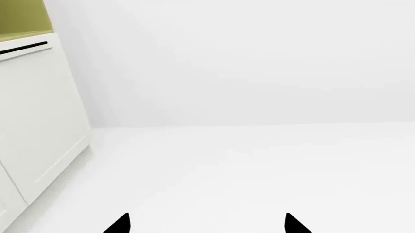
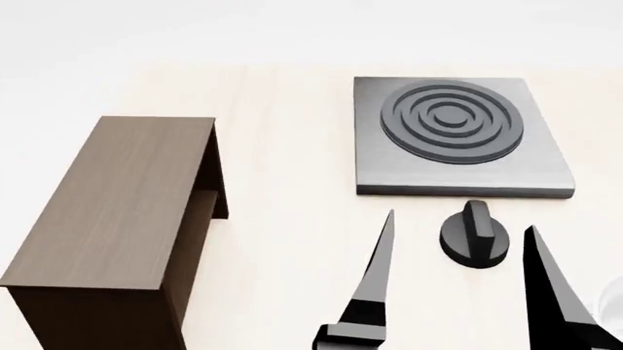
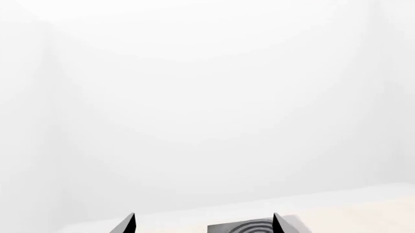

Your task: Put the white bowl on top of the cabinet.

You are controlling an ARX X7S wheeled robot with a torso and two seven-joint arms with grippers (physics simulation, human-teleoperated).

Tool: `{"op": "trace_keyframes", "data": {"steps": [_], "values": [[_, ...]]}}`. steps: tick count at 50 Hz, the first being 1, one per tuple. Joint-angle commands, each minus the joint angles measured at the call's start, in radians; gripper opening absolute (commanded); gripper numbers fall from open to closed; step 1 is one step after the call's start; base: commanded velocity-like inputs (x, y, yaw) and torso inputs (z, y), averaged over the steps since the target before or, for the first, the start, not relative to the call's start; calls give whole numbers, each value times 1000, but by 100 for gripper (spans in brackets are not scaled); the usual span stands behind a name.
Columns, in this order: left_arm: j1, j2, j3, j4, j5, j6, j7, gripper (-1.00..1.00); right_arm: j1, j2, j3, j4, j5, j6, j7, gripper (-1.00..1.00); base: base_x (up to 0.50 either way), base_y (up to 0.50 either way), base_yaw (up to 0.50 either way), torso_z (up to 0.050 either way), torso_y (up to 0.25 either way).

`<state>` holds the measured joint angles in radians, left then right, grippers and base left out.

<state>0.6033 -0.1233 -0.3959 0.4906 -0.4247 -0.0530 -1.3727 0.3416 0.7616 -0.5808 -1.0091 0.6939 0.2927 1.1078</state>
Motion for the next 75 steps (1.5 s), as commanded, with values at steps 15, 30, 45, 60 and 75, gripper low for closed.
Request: {"op": "trace_keyframes", "data": {"steps": [15, 30, 45, 60, 75], "values": [[1, -3, 4, -5, -3, 6, 0, 100, 6, 3, -34, 2, -14, -32, -26, 100, 469, 0, 0, 0, 0], [-1, -5, 5, -9, -6, 9, 3, 100, 1, 10, -29, 5, -18, -59, -14, 100, 380, 0, 0, 0, 1], [-1, -6, 7, -9, -6, 9, 2, 100, -14, 39, 32, -15, 26, -67, 106, 100, 35, 0, 0, 0, 0], [-1, -6, 7, -9, -5, 7, 0, 100, -135, 211, 149, -38, 75, -268, 462, 100, 0, 0, 0, 0, 0], [-1, -6, 8, -12, -5, 10, 1, 100, -274, 193, 302, -38, 113, -299, 462, 100, 0, 0, 0, 0, 0]]}}
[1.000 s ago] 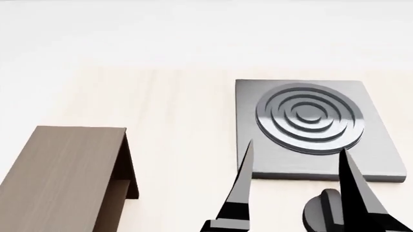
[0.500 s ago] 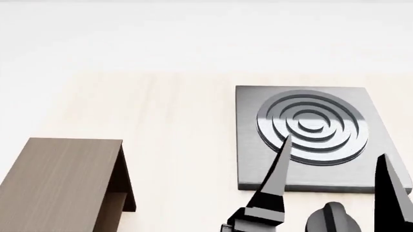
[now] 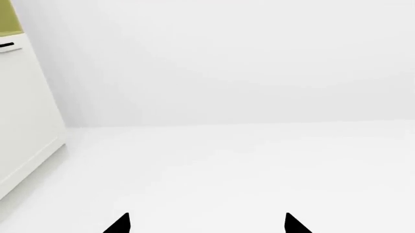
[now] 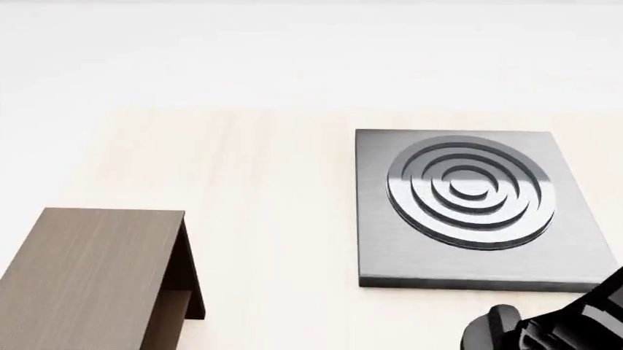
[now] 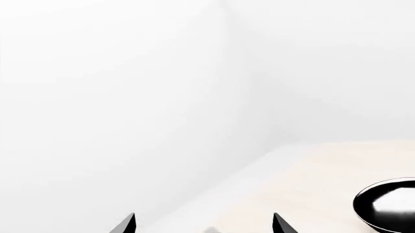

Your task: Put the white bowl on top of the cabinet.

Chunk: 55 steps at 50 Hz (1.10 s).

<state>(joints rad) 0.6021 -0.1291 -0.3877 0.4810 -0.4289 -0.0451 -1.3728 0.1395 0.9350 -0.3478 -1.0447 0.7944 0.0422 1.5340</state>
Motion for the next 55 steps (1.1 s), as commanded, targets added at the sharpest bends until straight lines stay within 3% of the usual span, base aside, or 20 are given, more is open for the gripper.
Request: {"op": "trace_keyframes", "data": {"steps": [1, 7, 11, 16, 20, 21, 22, 24, 28, 33, 40, 42, 44, 51, 55], "values": [[1, 0, -1, -3, -2, 3, 1, 100, -70, 23, 74, -2, 28, -49, 36, 100, 0, 0, 0, 0, 0], [-2, -1, -2, -9, -5, 1, 2, 100, -211, 7, 257, -2, 69, -92, 36, 100, 0, 0, 0, 0, 0], [-2, 0, -3, -11, -6, 4, 3, 100, -288, -68, 449, -2, 178, -22, 36, 100, 0, 0, 0, 0, 0], [-1, 1, -5, -15, -9, 8, 5, 100, -328, -60, 467, -2, 220, -76, 34, 100, 0, 0, 0, 0, 0], [1, 2, -6, -17, -11, 11, 5, 100, -324, -164, 631, -2, 329, 120, 36, 100, 0, 0, 0, 0, 0], [2, 3, -7, -17, -10, 11, 4, 100, -312, -115, 560, -2, 308, 6, -4, 100, 0, 0, 0, 0, 0], [2, 2, -6, -17, -9, 10, 3, 100, -316, -98, 582, -2, 381, 60, 36, 100, 0, 0, 0, 0, 0], [3, 3, -7, -18, -9, 12, 3, 100, -266, -210, 723, -2, 470, 282, 36, 100, 0, 0, 0, 0, 0], [5, 4, -7, -19, -10, 16, 4, 100, -219, -222, 763, -2, 576, 360, 36, 100, 0, 0, 0, 0, 0], [7, 4, -8, -18, -12, 18, 4, 100, -170, -247, 878, -2, 637, 591, 36, 100, 0, 0, 0, 0, 0], [9, 3, -9, -18, -13, 20, 4, 100, -160, -201, 881, -2, 644, 580, 37, 100, 0, 0, 0, 0, 0], [7, 3, -9, -19, -14, 19, 4, 100, -166, -148, 824, -2, 599, 533, 37, 100, 0, 0, 0, 0, 0], [7, 2, -9, -20, -15, 20, 4, 100, -181, -169, 825, -2, 596, 543, 37, 100, 0, 0, 0, 0, 0], [6, 2, -8, -20, -14, 20, 4, 100, -287, -57, 715, -2, 504, 310, 37, 100, 0, 0, 0, 0, 0], [7, 2, -8, -20, -14, 20, 3, 100, -314, -103, 752, -2, 510, 332, 37, 100, 0, 0, 0, 0, 0]]}}
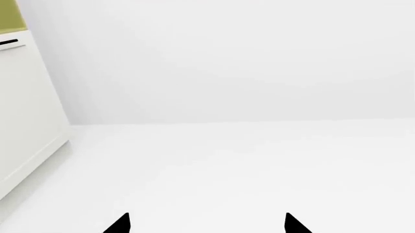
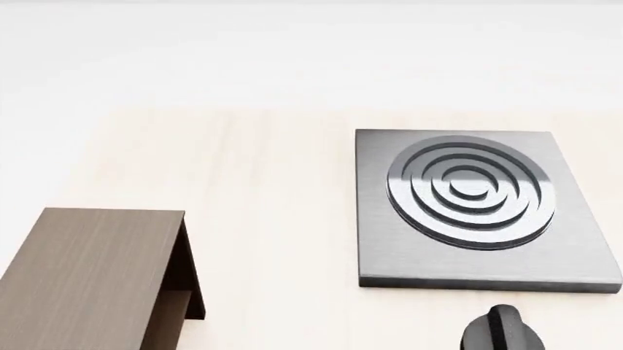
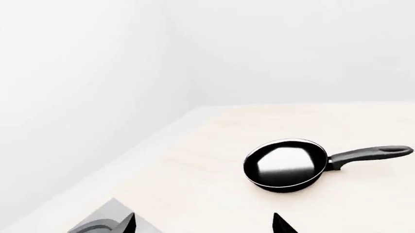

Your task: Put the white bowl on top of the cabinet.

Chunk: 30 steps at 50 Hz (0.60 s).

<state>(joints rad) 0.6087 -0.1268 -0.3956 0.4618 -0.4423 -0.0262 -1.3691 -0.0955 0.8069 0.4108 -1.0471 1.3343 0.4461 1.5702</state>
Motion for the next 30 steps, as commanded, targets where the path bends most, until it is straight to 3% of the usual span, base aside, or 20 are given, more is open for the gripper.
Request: {"op": "trace_keyframes", "data": {"steps": [1, 5, 17, 26, 30], "values": [[1, 0, 0, -1, -1, 2, 0, 100, -77, 0, 12, 0, -20, -46, 0, 100, 0, 0, 0, 0, 0], [1, -1, 1, -1, -1, 2, 0, 100, -84, -40, 27, 0, -10, -32, 0, 100, 0, 0, 0, 0, 0], [0, -1, 2, -4, 0, 4, 0, 100, -98, -231, 240, 0, 64, 146, 0, 100, 0, 0, 0, 0, 0], [1, 1, 1, -8, -2, 9, 1, 100, -211, -197, 176, 0, 0, -44, 0, 100, 0, 0, 0, 0, 0], [2, 1, 1, -9, -2, 11, 1, 100, -137, -275, 237, 0, 63, 134, 0, 100, 0, 0, 0, 0, 0]]}}
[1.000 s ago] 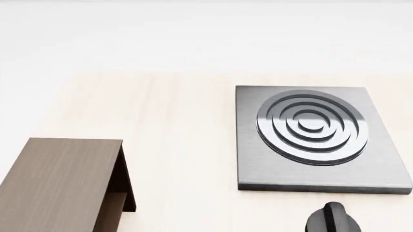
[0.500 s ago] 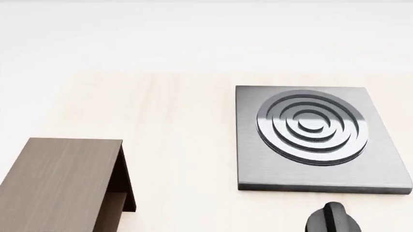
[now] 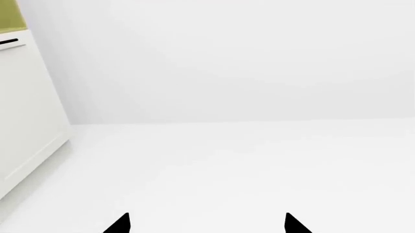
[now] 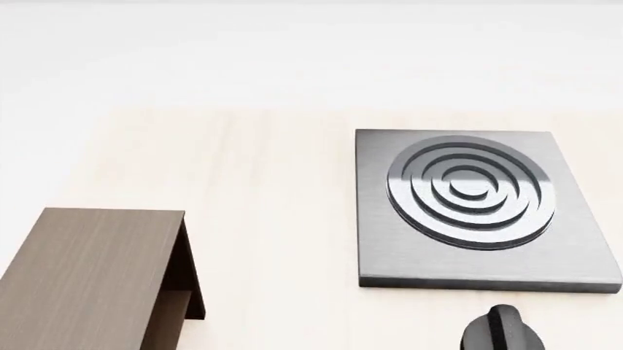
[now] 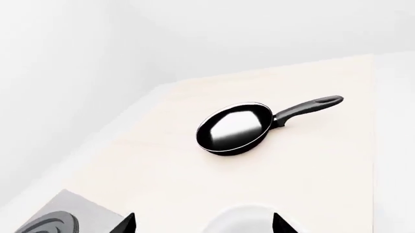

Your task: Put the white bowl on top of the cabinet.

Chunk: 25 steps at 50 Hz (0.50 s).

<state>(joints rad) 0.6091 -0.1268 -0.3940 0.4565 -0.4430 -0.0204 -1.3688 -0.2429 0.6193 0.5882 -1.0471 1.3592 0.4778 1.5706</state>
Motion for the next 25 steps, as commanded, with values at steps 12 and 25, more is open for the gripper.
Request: {"op": "trace_keyframes", "data": {"steps": [12, 25], "values": [[-1, -1, 0, -7, -5, 6, 1, 100, 202, -293, 289, 0, 198, 561, 0, 100, 0, 0, 0, 0, 0], [0, -1, 1, -8, -6, 6, 1, 100, 101, -168, 414, 0, 279, 419, 0, 100, 0, 0, 0, 0, 0]]}}
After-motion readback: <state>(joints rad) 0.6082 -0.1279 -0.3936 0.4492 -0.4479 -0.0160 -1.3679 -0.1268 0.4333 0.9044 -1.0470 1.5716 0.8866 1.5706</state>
